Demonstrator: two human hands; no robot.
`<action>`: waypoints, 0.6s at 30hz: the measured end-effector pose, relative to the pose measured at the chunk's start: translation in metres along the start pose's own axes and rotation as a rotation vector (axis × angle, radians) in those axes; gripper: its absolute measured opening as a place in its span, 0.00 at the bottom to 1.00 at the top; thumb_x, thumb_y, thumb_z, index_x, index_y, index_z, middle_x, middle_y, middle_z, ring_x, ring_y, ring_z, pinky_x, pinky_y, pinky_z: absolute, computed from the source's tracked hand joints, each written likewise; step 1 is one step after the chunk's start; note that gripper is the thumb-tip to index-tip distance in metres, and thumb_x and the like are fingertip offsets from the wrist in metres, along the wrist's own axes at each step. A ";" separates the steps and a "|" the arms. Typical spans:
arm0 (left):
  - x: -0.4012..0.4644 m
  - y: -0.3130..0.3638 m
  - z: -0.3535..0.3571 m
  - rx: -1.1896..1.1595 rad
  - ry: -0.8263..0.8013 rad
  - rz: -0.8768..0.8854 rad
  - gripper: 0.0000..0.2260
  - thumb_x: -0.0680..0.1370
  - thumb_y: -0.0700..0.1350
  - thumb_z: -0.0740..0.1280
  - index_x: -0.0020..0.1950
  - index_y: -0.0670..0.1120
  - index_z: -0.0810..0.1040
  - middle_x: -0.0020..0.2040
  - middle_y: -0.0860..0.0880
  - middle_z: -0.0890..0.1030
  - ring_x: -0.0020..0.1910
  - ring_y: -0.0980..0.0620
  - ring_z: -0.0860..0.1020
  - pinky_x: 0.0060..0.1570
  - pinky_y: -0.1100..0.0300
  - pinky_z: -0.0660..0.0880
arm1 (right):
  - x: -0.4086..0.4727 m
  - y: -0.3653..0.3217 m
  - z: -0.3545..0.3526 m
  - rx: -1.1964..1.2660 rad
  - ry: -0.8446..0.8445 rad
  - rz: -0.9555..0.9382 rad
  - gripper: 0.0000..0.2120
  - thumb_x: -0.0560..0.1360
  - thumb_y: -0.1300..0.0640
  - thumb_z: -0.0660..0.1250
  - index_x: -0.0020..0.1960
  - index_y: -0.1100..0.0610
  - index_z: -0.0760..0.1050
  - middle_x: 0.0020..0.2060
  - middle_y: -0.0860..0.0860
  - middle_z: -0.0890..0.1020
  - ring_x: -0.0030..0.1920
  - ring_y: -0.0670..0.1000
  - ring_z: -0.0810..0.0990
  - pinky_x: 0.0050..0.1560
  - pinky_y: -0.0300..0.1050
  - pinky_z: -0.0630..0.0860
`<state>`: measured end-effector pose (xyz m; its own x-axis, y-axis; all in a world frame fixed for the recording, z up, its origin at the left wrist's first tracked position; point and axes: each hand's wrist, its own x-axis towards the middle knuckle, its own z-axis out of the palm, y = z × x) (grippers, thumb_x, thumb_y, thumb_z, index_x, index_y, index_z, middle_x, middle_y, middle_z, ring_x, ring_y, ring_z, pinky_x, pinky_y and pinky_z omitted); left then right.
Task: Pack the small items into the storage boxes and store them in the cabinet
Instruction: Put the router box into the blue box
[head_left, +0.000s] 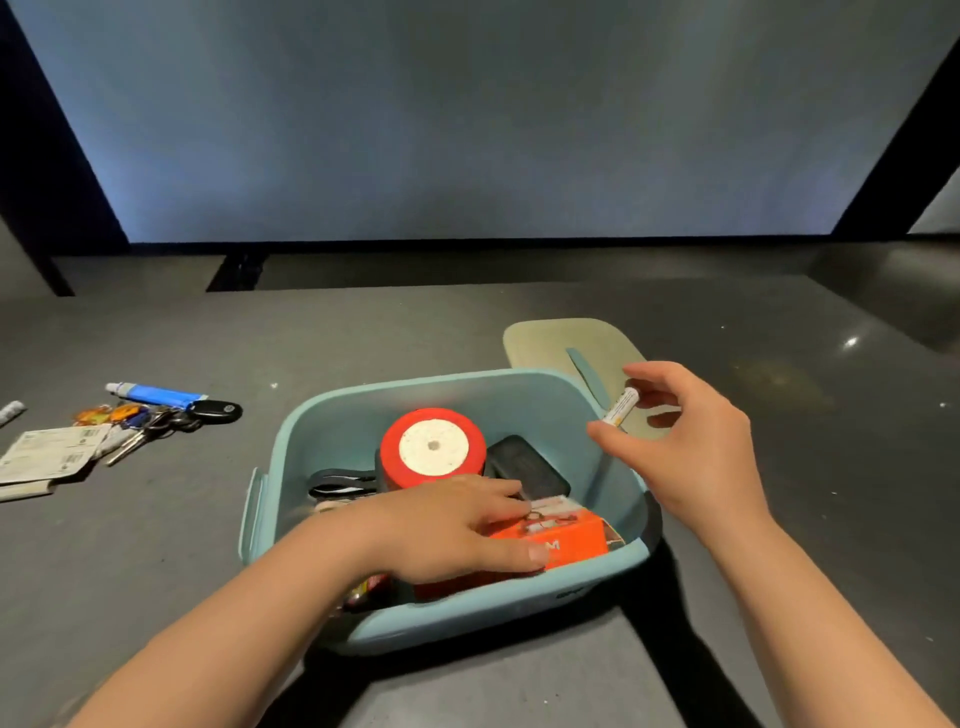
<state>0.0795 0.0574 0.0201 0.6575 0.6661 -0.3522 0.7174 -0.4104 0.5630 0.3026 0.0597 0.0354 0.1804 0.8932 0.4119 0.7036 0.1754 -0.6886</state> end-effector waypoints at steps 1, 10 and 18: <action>0.001 -0.003 0.004 -0.013 -0.024 0.009 0.27 0.76 0.66 0.56 0.73 0.58 0.63 0.76 0.58 0.58 0.74 0.60 0.54 0.71 0.62 0.49 | 0.000 0.001 0.003 0.002 -0.008 -0.002 0.25 0.61 0.53 0.79 0.56 0.46 0.77 0.45 0.41 0.80 0.46 0.41 0.78 0.44 0.26 0.68; -0.011 -0.018 0.010 -0.280 0.323 -0.062 0.15 0.78 0.59 0.59 0.57 0.54 0.78 0.54 0.54 0.82 0.56 0.57 0.77 0.60 0.56 0.71 | -0.001 0.007 0.023 -0.058 -0.293 -0.007 0.25 0.61 0.51 0.79 0.56 0.45 0.77 0.46 0.39 0.80 0.46 0.36 0.77 0.45 0.27 0.70; -0.043 -0.046 0.003 -0.283 1.141 -0.286 0.08 0.76 0.45 0.66 0.52 0.55 0.79 0.47 0.59 0.79 0.44 0.62 0.75 0.40 0.69 0.68 | 0.016 -0.008 0.057 -0.361 -0.670 -0.209 0.26 0.64 0.52 0.76 0.60 0.45 0.74 0.53 0.42 0.80 0.54 0.46 0.77 0.52 0.43 0.75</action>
<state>0.0190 0.0458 0.0073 -0.2005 0.9355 0.2910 0.6337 -0.1027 0.7667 0.2609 0.0962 0.0135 -0.3519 0.9359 -0.0153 0.8777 0.3243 -0.3528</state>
